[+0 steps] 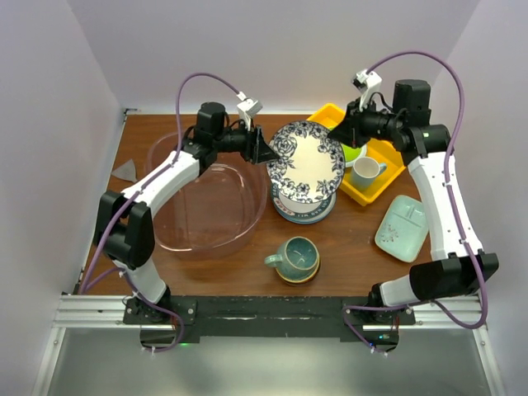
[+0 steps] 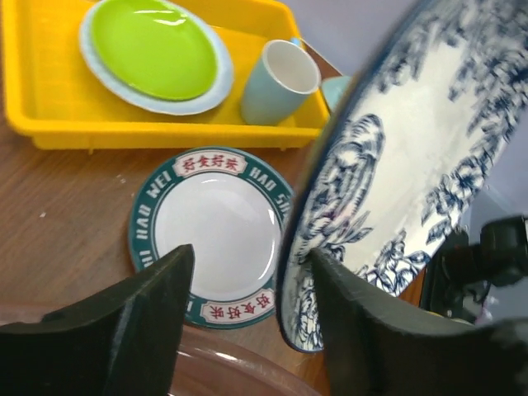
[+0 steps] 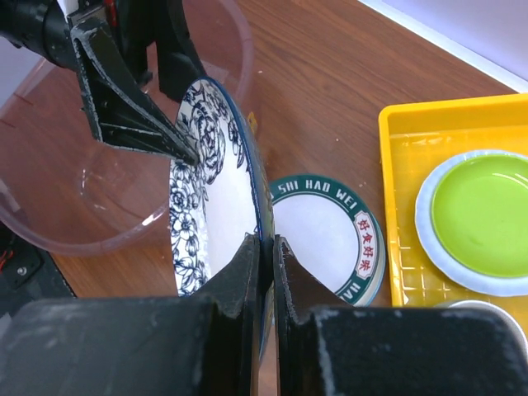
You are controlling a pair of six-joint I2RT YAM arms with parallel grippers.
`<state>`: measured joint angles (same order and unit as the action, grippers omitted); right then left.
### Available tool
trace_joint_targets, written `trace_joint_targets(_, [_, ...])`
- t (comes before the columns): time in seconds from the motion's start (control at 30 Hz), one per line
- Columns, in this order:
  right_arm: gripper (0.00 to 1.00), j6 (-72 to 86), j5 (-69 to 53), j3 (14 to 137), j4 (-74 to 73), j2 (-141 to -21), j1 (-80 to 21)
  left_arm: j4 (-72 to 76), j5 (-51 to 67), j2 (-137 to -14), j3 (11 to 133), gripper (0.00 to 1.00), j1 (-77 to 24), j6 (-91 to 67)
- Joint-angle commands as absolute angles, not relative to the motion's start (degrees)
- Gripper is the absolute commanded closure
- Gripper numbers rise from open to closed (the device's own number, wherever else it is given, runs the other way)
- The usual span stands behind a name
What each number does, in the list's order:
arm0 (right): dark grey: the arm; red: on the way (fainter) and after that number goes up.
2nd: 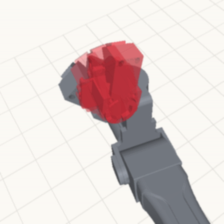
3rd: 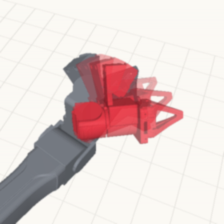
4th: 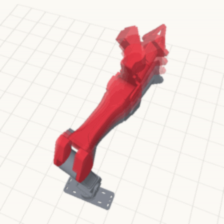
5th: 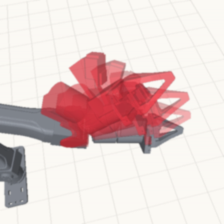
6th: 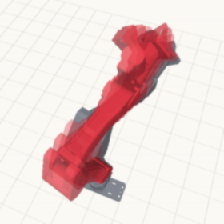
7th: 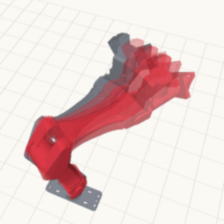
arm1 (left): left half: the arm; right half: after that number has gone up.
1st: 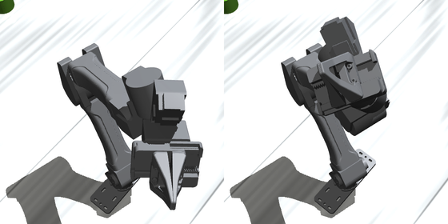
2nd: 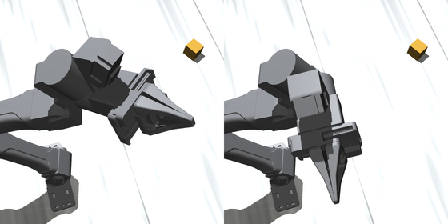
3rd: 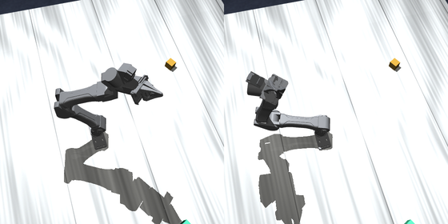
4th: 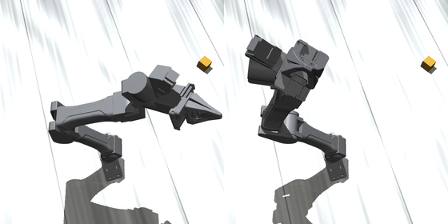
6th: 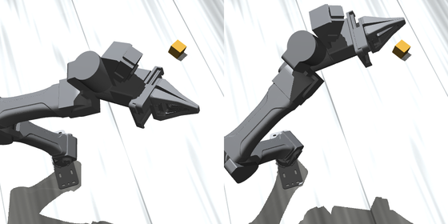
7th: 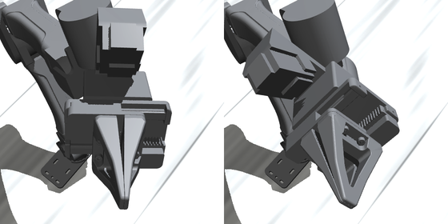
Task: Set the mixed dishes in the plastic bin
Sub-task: Pick up the plate at the center of the board.
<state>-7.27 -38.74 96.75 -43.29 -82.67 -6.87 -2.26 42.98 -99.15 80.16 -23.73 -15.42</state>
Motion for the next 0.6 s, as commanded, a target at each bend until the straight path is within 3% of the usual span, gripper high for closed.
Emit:
trace_joint_targets(0.0, [1.00, -3.17, -44.56, 99.32, -37.88, -79.10, -7.29, 1.32, 53.87, -98.26, 82.53, 0.63, -24.17, -15.64])
trace_joint_targets(0.03, [1.00, -3.08, -44.73, 99.06, -37.62, -79.01, -7.29, 1.84, 54.83, -98.09, 82.36, 0.74, -24.08, -16.17])
trace_joint_targets(0.07, [1.00, -2.99, -45.00, 98.70, -37.53, -78.93, -7.21, 2.02, 55.02, -97.22, 82.09, 0.94, -24.08, -16.61])
trace_joint_targets(0.1, [1.00, -2.90, -45.09, 97.74, -37.18, -78.40, -7.21, 2.28, 54.93, -96.51, 81.31, 1.00, -24.08, -17.57])
trace_joint_targets(0.4, [0.98, -2.73, -48.69, 90.89, -34.55, -74.36, -7.12, 11.95, 49.05, -81.84, 71.65, 1.00, -21.71, -31.53])
trace_joint_targets(0.53, [0.73, -2.55, -51.41, 87.55, -32.43, -72.17, -6.77, 12.83, 45.63, -75.86, 67.07, 1.00, -19.78, -35.41])
trace_joint_targets(0.57, [0.61, -2.55, -52.55, 86.32, -32.17, -71.90, -6.77, 13.18, 45.09, -73.67, 66.02, 1.00, -19.43, -36.81])
